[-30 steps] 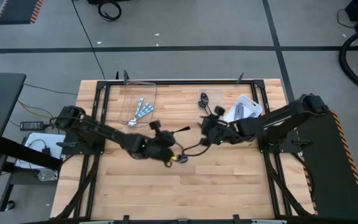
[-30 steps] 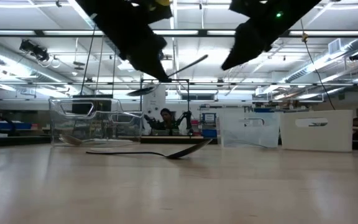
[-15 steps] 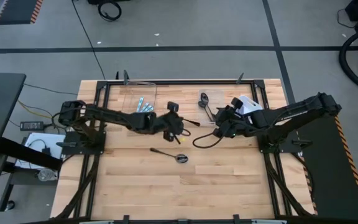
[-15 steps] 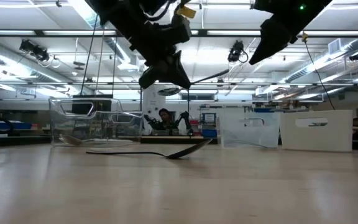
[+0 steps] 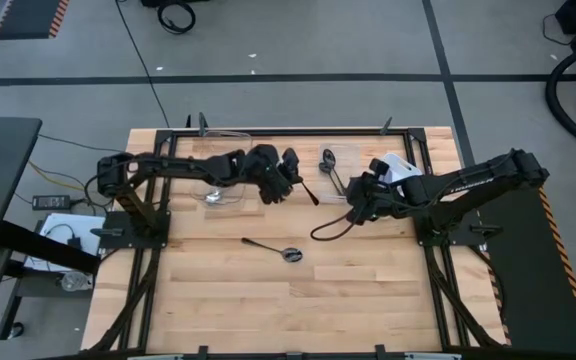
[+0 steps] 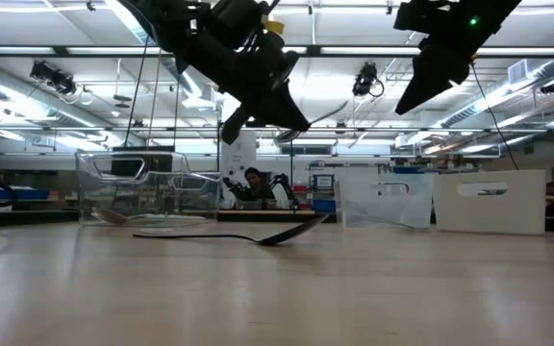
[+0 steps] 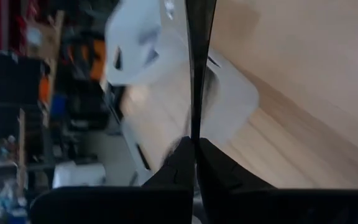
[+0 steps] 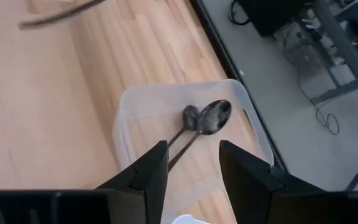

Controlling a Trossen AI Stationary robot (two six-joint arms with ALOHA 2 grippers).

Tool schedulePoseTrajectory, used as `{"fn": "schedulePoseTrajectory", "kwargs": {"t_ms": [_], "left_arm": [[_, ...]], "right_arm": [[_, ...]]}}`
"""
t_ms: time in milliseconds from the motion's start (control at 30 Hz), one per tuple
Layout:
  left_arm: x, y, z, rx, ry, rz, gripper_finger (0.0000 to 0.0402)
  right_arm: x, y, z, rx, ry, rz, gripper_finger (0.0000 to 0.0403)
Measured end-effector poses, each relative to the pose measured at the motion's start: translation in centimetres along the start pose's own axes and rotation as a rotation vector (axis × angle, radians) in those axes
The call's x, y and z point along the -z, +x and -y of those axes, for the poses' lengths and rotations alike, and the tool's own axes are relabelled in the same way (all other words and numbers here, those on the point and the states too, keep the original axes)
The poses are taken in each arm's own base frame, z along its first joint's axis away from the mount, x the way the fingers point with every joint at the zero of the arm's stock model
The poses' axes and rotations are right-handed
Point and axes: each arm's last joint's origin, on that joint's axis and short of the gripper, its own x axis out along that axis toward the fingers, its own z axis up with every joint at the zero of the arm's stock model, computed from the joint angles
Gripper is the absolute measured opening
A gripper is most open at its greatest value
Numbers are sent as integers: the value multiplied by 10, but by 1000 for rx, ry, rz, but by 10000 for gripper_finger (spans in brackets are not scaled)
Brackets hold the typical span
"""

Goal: Sort silverware by color (type)
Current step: Put the black spoon into the transparent white bin

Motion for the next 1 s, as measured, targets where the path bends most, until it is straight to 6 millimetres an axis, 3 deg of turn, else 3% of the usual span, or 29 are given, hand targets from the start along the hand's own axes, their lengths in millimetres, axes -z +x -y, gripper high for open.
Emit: {"fn": "schedulePoseTrajectory", "kwargs": {"t_ms": [200, 500, 733, 1000], "left_arm": [[13, 13, -2, -36, 84, 126, 13], [33, 47, 4, -166, 318, 101, 13], [41, 57, -9, -178, 372, 94, 13], [43, 63, -21, -178, 347, 290, 13]], "right_arm": [[-1, -1, 1, 52, -23, 17, 152], [-2, -1, 2, 98, -30, 35, 151], [-6, -1, 1, 91, 10, 70, 151], [-9, -1, 1, 86, 48, 96, 151]]}}
